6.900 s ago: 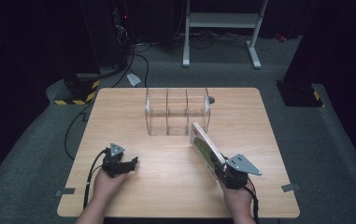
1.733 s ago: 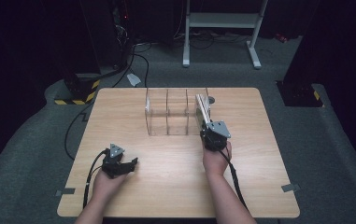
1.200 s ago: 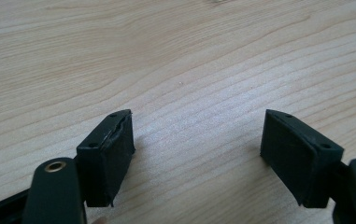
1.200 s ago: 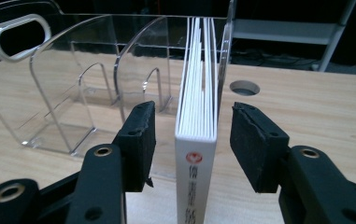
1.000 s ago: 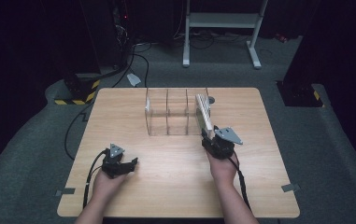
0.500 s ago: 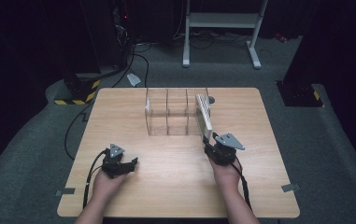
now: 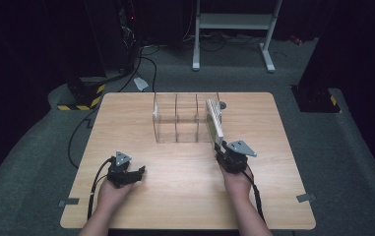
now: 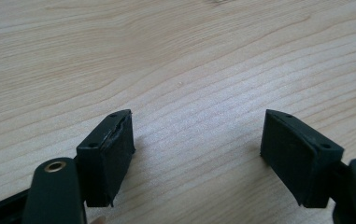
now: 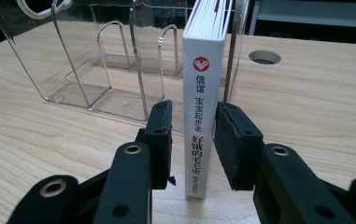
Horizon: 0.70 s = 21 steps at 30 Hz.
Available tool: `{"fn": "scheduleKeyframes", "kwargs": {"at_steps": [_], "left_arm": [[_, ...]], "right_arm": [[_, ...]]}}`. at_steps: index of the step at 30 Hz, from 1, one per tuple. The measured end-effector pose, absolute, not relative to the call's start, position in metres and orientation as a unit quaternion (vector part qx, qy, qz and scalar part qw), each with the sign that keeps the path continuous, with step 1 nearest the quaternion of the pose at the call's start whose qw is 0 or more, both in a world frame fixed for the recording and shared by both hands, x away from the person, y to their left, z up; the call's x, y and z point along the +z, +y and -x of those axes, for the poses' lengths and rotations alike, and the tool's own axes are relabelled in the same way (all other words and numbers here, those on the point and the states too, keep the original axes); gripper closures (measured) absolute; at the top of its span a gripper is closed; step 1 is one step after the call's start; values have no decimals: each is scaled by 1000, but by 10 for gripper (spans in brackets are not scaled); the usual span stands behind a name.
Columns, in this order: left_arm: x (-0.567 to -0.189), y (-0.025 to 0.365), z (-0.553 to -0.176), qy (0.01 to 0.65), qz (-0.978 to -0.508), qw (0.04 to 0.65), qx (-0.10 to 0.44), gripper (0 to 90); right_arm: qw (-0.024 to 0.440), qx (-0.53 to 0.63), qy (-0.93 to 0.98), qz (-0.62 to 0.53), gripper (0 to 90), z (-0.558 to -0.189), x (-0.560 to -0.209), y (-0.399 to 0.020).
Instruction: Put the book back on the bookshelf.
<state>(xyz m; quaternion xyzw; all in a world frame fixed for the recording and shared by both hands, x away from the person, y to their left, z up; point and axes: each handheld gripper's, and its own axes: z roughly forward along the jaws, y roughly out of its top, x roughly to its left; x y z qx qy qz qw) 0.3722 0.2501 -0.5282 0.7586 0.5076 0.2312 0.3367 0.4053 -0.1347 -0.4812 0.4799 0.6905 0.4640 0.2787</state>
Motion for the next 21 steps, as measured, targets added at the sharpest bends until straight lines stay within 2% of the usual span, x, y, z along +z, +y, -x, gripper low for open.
{"fn": "scheduleKeyframes", "kwargs": {"at_steps": [7,21], "left_arm": [[-528,250,-372,507,-759,337,231,258],[-528,250,-372,508,-759,337,231,258]], "right_arm": [[279,467,688,-481,713,-406,-479,-133],[272,470,674,-501,725,-406,-480,-132]]}}
